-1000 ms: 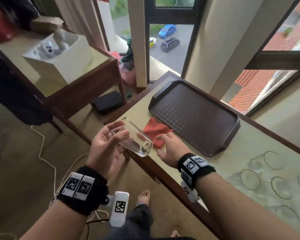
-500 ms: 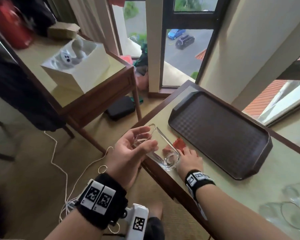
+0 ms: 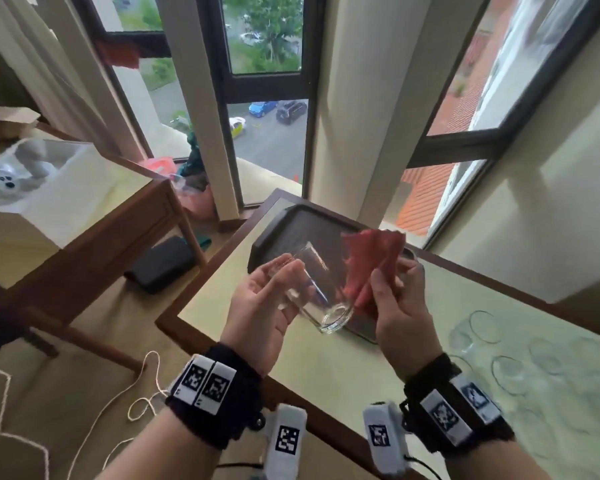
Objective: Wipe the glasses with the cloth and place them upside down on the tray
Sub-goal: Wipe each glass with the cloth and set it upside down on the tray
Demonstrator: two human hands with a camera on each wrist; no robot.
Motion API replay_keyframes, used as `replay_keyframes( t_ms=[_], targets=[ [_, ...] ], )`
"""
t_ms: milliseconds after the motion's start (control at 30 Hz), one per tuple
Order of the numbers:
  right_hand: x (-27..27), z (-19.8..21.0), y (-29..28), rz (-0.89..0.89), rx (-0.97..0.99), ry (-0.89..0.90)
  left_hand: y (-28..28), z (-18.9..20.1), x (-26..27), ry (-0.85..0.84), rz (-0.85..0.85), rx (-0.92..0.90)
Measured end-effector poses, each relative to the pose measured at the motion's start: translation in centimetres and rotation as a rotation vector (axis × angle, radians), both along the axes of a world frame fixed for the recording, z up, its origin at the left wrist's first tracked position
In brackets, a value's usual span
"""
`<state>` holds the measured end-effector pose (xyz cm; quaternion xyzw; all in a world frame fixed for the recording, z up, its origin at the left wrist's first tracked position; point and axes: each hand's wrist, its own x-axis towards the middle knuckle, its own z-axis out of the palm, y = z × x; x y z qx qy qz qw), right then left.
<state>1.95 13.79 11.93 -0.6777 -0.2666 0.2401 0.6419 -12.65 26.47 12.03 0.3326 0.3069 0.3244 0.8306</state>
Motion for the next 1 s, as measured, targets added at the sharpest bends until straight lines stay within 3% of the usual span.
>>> replay_keyframes(
  t_ms=[133, 267, 433, 533, 700, 767, 900, 1000],
  targets=[
    [1.0, 5.1, -4.0, -0.004, 0.108, -0.304, -4.8, 3.1, 4.9, -0.093, -0.141, 0.025],
    [2.1, 5.9, -8.6, -0.010, 0.054, -0.626, -10.0, 5.8, 8.6, -0.132, -0.249, 0.093],
    [3.1, 5.0, -14.9, 0.016, 0.026, -1.035, -13.6, 7.9, 11.0, -0.014, -0.320, 0.172],
    [3.5, 3.9, -18.3, 0.024, 0.023, -1.053, -15.8, 8.9, 11.9, -0.062, -0.361, 0.120],
    [5.5, 5.9, -21.6, -0.076, -0.011, -0.605, -20.4, 9.0, 13.1, -0.180, -0.329, 0.200],
    [6.6, 7.3, -22.3, -0.084, -0.001, -0.546, -22.0, 9.2, 13.4, -0.205, -0.360, 0.252],
    [6.4, 10.0, -23.3, -0.041, 0.145, -0.723, -23.7, 10.1, 14.0, -0.225, -0.378, 0.246],
    [5.3, 8.6, -24.4, 0.010, 0.103, -0.982, -22.6, 11.6, 13.9, -0.284, -0.449, 0.149]
  ],
)
